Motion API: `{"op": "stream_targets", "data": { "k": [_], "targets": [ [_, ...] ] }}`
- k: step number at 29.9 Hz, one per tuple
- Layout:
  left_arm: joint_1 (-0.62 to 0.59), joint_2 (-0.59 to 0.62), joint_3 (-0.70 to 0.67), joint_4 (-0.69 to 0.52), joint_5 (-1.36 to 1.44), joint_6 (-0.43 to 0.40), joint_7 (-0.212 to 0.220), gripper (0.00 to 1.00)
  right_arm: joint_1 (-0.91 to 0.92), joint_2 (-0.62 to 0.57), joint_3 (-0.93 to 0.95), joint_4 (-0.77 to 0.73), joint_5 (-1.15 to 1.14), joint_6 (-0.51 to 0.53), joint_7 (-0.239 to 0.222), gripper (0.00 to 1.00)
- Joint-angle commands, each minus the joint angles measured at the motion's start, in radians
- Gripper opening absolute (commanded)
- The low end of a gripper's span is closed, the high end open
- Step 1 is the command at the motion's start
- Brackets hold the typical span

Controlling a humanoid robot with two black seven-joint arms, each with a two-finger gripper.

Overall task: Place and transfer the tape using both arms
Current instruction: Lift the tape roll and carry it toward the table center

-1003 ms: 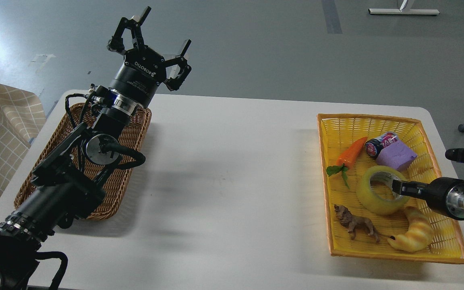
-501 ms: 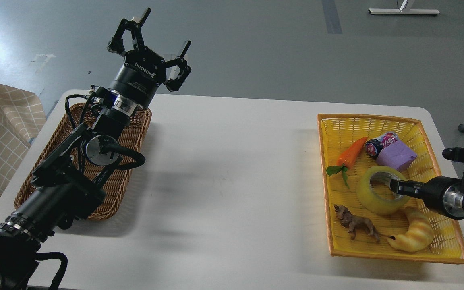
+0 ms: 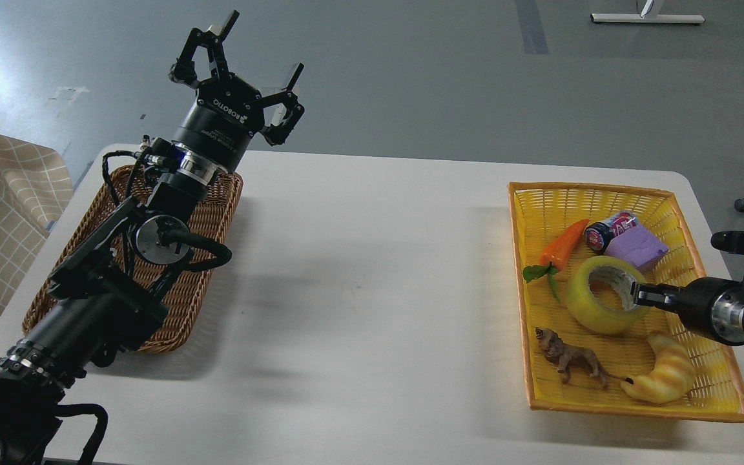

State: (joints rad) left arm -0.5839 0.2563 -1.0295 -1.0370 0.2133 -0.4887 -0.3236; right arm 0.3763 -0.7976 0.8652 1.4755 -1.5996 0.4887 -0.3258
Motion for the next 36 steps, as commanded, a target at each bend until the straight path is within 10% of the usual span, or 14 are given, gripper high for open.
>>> {"op": "stream_targets", "data": {
  "k": [1,15,36],
  "targets": [
    [-0.001,0.0,-0.003,0.0,0.0,0.0,0.002,0.98,0.019,-0.029,0.029,0.049,0.013,0.0,0.008,0.0],
    [0.001,0.0,-0.004,0.0,0.0,0.0,0.0,0.98,0.213,-0.039,0.028,0.114,0.098,0.0,0.008,0.0],
    [0.001,0.001,-0.018,0.0,0.0,0.0,0.002,0.98,0.582,0.35,-0.371,-0.067,0.096,0.0,0.004,0.0]
  ]
}}
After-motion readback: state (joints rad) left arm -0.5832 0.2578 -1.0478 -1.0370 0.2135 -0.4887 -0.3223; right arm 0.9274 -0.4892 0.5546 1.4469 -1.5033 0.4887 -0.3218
